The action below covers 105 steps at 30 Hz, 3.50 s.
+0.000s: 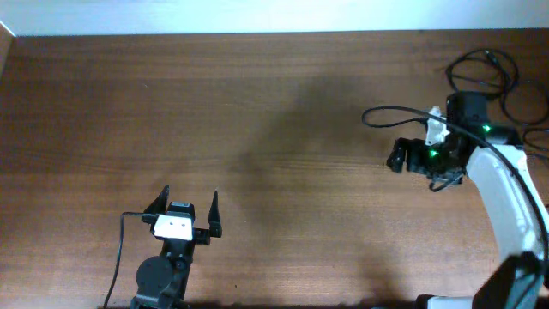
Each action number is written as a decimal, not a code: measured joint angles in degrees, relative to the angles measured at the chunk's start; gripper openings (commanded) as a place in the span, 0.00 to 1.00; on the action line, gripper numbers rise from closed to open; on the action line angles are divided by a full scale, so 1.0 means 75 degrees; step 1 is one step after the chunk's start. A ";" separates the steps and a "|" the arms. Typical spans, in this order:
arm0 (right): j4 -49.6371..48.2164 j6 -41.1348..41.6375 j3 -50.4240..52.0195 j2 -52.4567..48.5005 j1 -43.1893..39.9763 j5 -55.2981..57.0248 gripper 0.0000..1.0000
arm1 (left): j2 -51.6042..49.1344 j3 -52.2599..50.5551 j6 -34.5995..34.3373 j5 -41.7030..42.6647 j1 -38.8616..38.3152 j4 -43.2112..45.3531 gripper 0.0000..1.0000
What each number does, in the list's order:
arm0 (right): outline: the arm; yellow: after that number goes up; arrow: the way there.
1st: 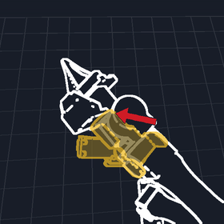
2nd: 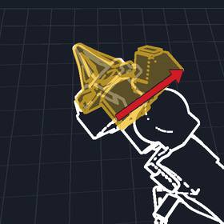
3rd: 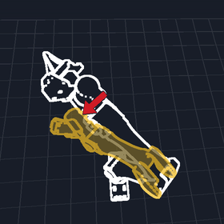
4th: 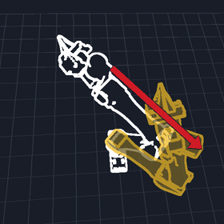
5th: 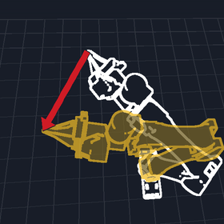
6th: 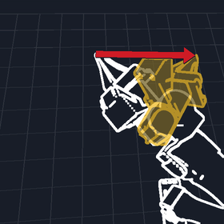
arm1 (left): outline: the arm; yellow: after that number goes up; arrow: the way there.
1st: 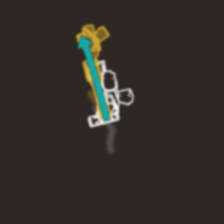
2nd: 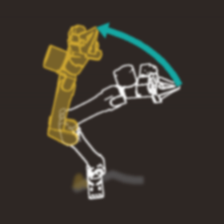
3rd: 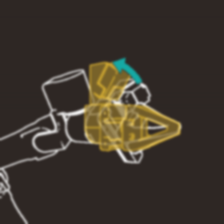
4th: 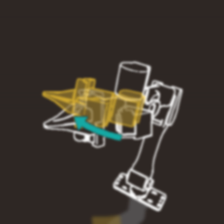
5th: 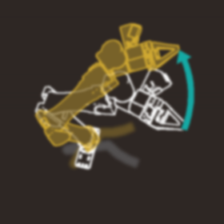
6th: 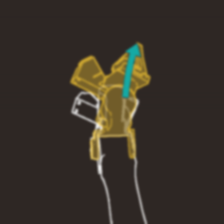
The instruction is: Untangle cables
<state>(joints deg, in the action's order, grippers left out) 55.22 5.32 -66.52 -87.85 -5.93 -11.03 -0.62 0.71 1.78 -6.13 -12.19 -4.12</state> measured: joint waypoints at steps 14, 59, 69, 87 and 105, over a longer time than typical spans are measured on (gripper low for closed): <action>-0.2416 -0.0003 0.0044 0.2868 0.0000 0.1084 0.99 | 0.0000 0.0000 0.0000 0.0026 0.0000 0.0000 0.99; -0.6883 0.1507 0.8789 1.1607 0.0000 0.0487 0.99 | 0.0000 -0.0003 0.0003 0.0052 0.0000 0.0000 0.99; -0.6881 0.0323 0.8789 1.1607 0.0000 0.0490 0.99 | 0.0000 -0.0003 0.0003 0.0052 0.0000 0.0000 0.99; -0.6881 0.0289 0.8789 1.1607 0.0000 0.0490 0.99 | 0.0000 -0.0003 0.0003 0.0052 0.0000 0.0000 0.99; -0.6881 0.0297 0.8789 1.1607 0.0000 0.0490 0.99 | 0.0000 -0.0003 0.0003 0.0052 0.0000 0.0000 0.99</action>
<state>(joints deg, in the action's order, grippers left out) 3.62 7.55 -0.60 -0.80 -5.93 -7.35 -0.62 0.69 1.80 -5.74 -12.19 -4.12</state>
